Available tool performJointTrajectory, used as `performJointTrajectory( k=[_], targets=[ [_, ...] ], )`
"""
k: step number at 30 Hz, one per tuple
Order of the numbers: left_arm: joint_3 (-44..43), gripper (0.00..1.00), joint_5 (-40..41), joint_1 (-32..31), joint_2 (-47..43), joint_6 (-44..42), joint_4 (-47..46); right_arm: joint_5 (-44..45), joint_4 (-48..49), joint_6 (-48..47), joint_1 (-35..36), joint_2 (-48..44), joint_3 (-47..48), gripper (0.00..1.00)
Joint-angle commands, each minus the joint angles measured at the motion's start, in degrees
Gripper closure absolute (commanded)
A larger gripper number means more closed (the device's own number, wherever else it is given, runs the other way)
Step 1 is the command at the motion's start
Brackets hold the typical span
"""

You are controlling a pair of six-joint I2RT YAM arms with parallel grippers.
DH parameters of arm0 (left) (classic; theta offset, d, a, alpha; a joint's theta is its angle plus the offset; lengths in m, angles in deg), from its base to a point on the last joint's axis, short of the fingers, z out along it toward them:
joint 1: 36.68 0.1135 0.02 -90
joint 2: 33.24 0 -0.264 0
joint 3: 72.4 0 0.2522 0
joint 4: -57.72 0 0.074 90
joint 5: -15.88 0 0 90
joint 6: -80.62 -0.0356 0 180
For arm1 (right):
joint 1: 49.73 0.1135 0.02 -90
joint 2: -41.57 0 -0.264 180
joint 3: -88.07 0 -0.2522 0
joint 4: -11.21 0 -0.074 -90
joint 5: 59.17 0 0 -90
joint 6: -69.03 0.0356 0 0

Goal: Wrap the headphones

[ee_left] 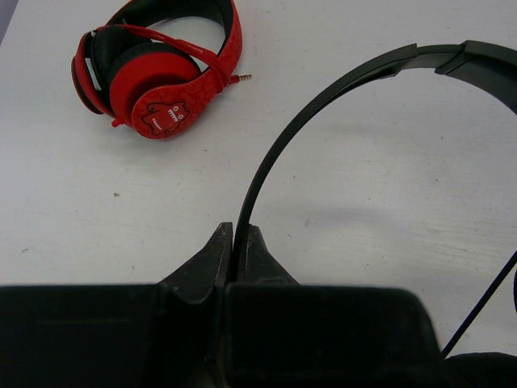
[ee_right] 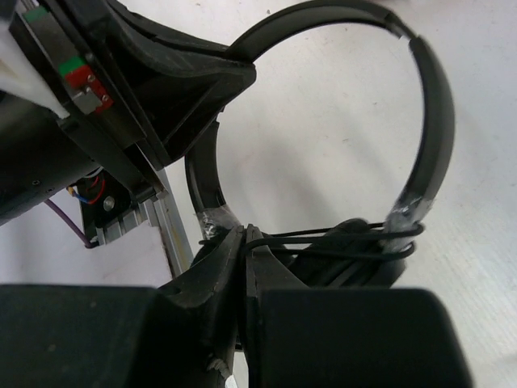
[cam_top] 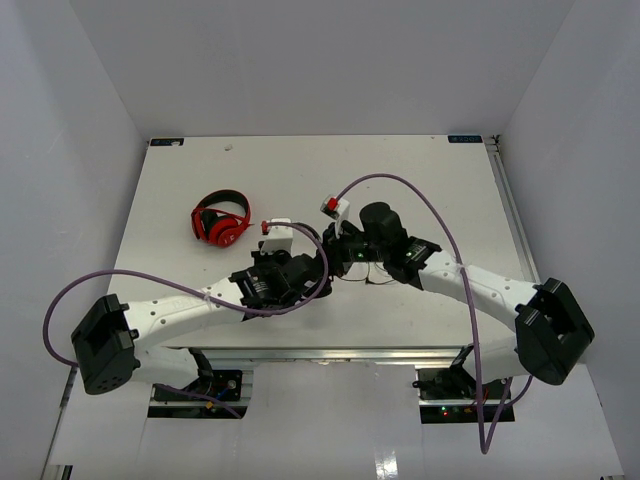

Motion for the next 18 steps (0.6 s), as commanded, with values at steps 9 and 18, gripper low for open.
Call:
performJointTrajectory(
  k=[9, 18],
  targets=[
    [-5.9, 1.0, -2.2, 0.8, -4.2, 15.9, 8.4, 5.6, 13.8, 4.5, 8.8, -6.5, -7.7, 0.9],
    [-8.2, 1.0, -3.5, 0.8, -3.4, 18.5, 9.4, 8.5, 16.6, 4.8, 11.3, -7.8, -9.5, 0.9]
  ],
)
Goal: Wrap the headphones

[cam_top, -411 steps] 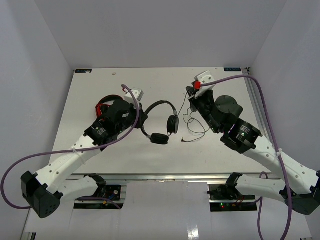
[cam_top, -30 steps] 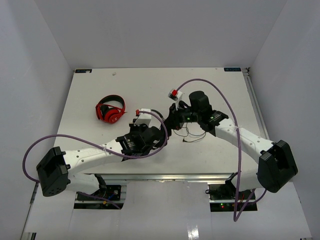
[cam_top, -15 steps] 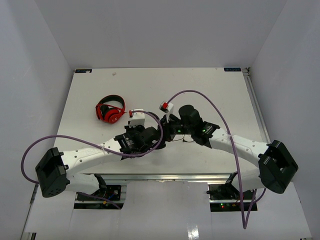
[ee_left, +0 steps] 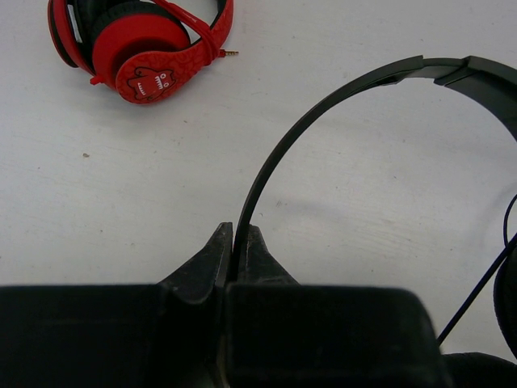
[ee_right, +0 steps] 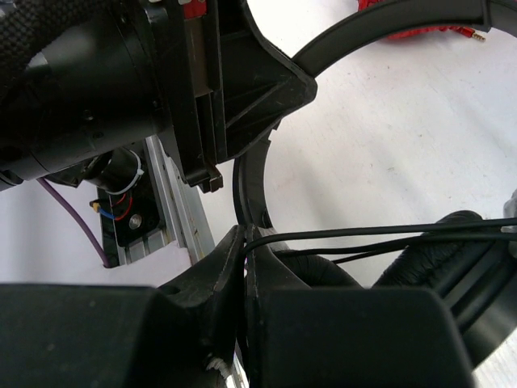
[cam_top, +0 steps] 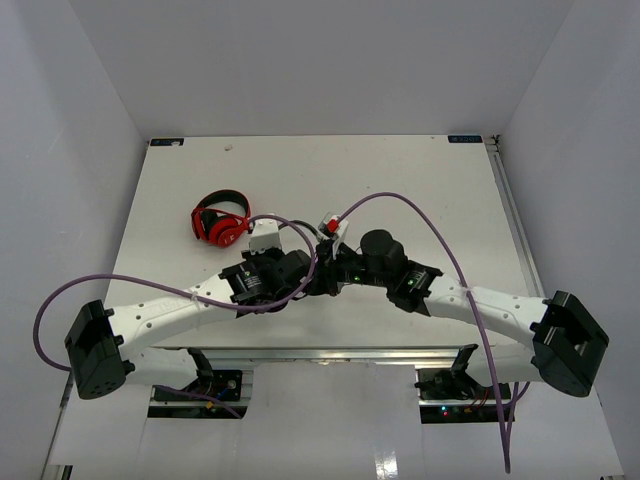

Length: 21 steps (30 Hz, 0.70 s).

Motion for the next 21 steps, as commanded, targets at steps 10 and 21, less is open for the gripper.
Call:
performJointTrajectory(
  k=[10, 21],
  targets=[
    [-5.7, 1.0, 0.6, 0.6, -0.5, 7.0, 0.0, 1.1, 7.2, 1.1, 5.4, -1.9, -3.2, 0.9],
    [-6.0, 1.0, -1.4, 0.7, -3.2, 11.5, 0.7, 11.4, 10.0, -0.6, 10.3, 0.0, -5.1, 0.87]
  ],
)
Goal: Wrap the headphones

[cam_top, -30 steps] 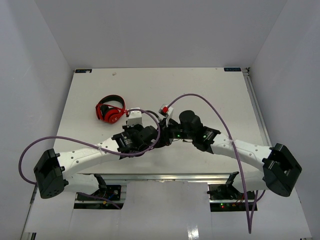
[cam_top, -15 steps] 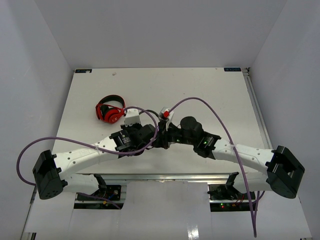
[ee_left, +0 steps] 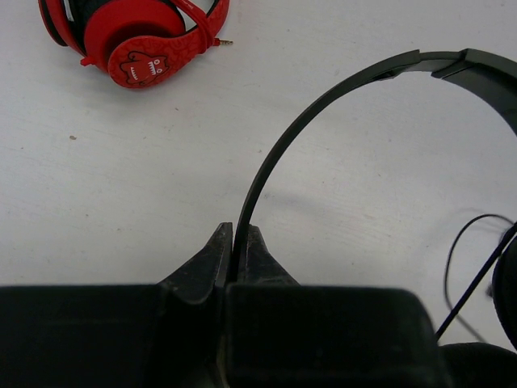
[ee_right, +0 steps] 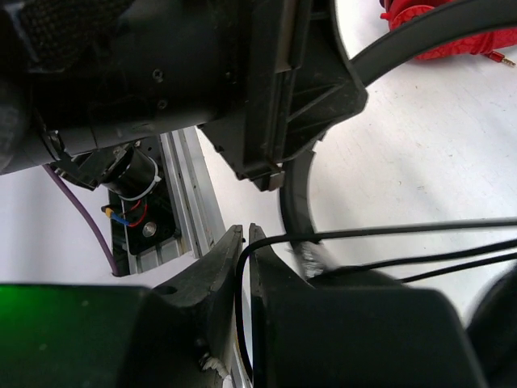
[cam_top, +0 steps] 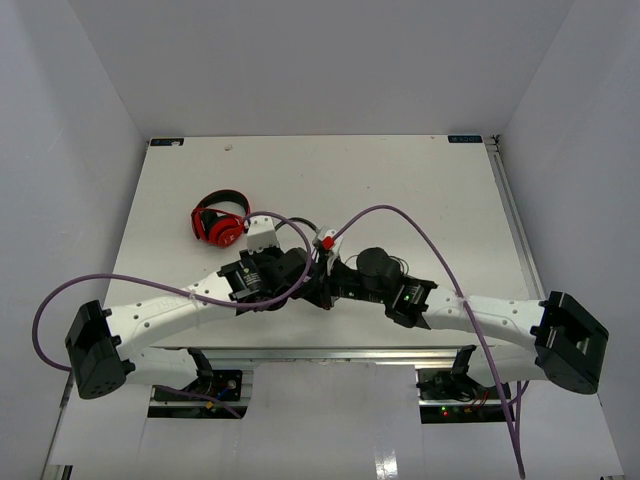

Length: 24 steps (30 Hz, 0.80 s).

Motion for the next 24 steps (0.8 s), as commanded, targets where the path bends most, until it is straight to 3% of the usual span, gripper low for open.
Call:
performJointTrajectory(
  k=[1, 11, 24],
  targets=[
    [-3.2, 1.0, 0.3, 0.6, -3.8, 5.3, -3.5, 6.2, 3.1, -0.7, 3.0, 0.5, -1.9, 0.87],
    [-2.5, 1.0, -2.3, 0.5, -7.1, 9.4, -3.7, 19.9, 6.8, -1.4, 6.5, -1.9, -5.8, 0.89],
    [-2.4, 1.0, -6.8, 0.5, -9.7, 13.6, -5.3, 23.9, 15.6, -2.2, 7.7, -2.9, -12.6, 0.85]
  ],
)
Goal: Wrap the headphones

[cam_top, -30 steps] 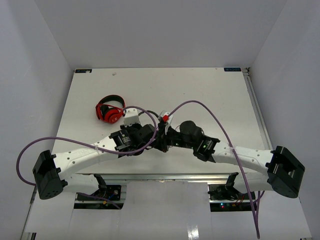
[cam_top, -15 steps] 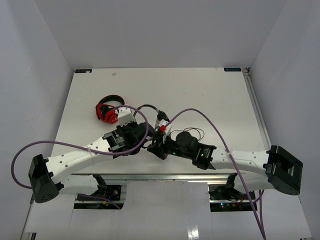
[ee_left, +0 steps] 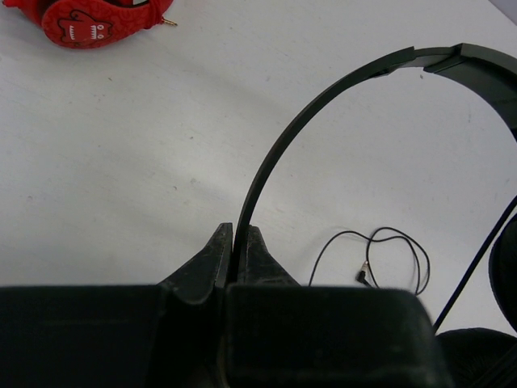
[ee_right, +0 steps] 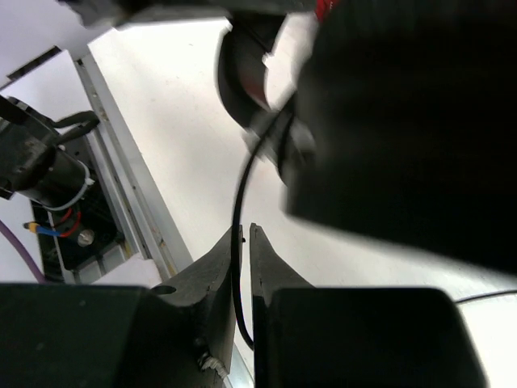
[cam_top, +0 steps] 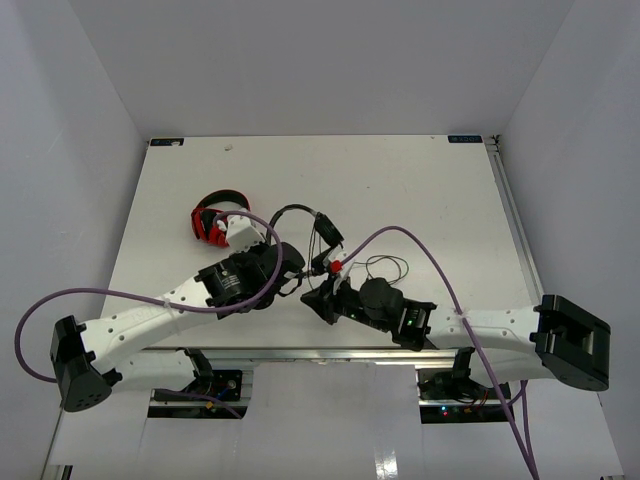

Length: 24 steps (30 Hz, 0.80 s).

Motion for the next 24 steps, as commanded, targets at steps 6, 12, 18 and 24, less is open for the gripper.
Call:
performJointTrajectory(
  k=[6, 12, 18, 24],
  targets=[
    [-2.0, 1.0, -3.1, 0.1, -3.0, 4.0, -4.0, 3.5, 13.7, -3.8, 0.4, 0.1, -4.9, 0.83],
    [-1.1, 1.0, -5.1, 0.1, -5.1, 4.8, -5.0, 4.3, 20.4, -5.3, 0.4, 1.4, -7.8, 0.82],
    [0.1, 1.0, -5.8, 0.1, -7.4, 5.1, -5.4, 6.0, 25.1, -6.4, 0.4, 3.7, -9.4, 0.82],
    [0.1, 1.0, -7.3, 0.1, -8.0, 5.4, -6.1, 4.3, 31.9, -10.4, 0.3, 7.3, -10.1, 0.76]
  ],
)
